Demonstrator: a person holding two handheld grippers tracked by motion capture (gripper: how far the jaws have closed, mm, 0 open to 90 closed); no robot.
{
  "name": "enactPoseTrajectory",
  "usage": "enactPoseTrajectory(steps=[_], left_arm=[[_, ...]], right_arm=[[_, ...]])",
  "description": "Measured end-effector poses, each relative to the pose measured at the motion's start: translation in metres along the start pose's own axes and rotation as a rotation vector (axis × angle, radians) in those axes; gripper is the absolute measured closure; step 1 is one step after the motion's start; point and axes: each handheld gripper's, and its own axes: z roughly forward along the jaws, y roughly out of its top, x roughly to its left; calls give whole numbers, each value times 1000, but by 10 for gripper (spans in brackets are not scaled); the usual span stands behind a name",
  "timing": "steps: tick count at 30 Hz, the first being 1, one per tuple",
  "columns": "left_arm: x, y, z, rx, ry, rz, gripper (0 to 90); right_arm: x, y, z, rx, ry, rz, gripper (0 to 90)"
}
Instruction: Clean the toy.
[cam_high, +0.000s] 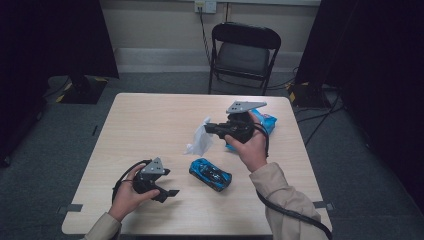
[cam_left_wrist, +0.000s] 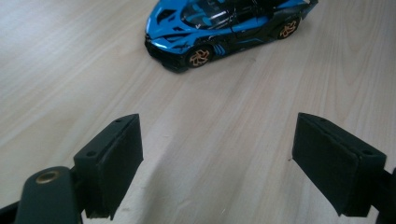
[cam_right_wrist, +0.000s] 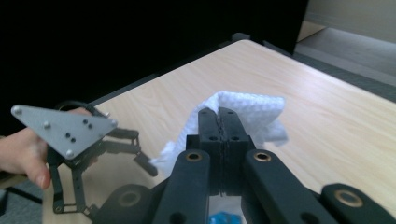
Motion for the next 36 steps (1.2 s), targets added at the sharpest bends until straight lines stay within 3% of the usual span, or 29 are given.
enactPoseTrajectory(steps=[7, 9, 15, 18, 25, 29, 32, 33, 36], left_arm=[[5, 6, -25, -63, 27, -99, 159], [5, 7, -33, -87, 29, -102, 158], [5, 9, -47, -138, 62, -78, 159], [6, 7, -49, -141, 49, -70, 164], [5, 0, -46, -132, 23, -23, 344], [5, -4, -46, -110, 42, -3, 412], [6, -7, -47, -113, 38, -12, 473], [7, -8, -46, -102, 26, -29, 503], [8, -9, -45, -74, 42, -42, 542]], right_arm=[[19, -7, 26, 27, 63, -31, 900], [23, -9, 34, 26, 90, -25, 900], [38, -19, 59, 68, 138, -44, 899], [44, -26, 70, 86, 153, -46, 898], [56, -42, 92, 121, 202, -50, 897], [60, -51, 101, 142, 214, -43, 896], [61, -58, 106, 156, 221, -39, 895], [62, -60, 108, 159, 222, -39, 895], [63, -63, 110, 159, 228, -36, 894]])
